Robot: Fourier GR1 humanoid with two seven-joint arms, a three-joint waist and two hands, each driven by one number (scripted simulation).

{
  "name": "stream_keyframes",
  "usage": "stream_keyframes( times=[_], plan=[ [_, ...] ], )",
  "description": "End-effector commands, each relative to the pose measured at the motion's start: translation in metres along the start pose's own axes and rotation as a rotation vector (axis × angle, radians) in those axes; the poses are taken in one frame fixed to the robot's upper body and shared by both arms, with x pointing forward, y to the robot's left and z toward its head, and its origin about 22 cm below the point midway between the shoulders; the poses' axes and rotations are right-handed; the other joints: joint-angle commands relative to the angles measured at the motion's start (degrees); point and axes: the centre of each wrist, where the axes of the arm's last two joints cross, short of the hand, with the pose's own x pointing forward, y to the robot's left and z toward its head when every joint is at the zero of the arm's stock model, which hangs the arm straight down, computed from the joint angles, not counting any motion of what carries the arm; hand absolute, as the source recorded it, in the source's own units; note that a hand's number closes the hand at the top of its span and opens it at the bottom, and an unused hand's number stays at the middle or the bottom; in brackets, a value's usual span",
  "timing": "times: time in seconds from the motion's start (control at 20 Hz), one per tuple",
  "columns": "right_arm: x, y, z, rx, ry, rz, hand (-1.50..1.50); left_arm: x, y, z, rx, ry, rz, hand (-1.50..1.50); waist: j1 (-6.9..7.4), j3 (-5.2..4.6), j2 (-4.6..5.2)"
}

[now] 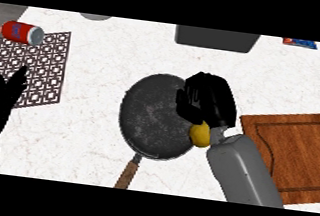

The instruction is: Pick the lemon from the cutting board and place it in the pan

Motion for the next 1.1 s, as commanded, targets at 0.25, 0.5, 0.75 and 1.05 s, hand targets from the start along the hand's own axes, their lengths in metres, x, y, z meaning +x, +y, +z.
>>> stream_keyframes(
  times=[0.25, 0.5, 0.75, 1.05],
  plan=[
    [-0.025, 0.055, -0.05, 0.059, 0.053, -0.036, 1.5, 0.021, 0.0, 0.007, -0.026, -0.033, 0.009, 0.0, 1.73, 0.08, 0.35],
    [-0.028, 0.074, -0.047, 0.075, 0.095, -0.167, 1.5, 0.034, -0.027, -0.005, -0.062, -0.036, 0.004, 0.0, 3.45, 0.12, 0.93],
    [-0.043, 0.084, -0.045, 0.125, 0.132, -0.252, -1.5, 0.039, -0.027, -0.008, -0.089, -0.056, -0.01, 0.0, 5.33, 0.18, 1.54],
    [-0.048, 0.101, -0.03, 0.088, 0.07, -0.298, -1.5, 0.039, -0.029, -0.011, -0.075, -0.061, -0.016, 0.0, 5.01, 0.17, 1.39]
  ],
)
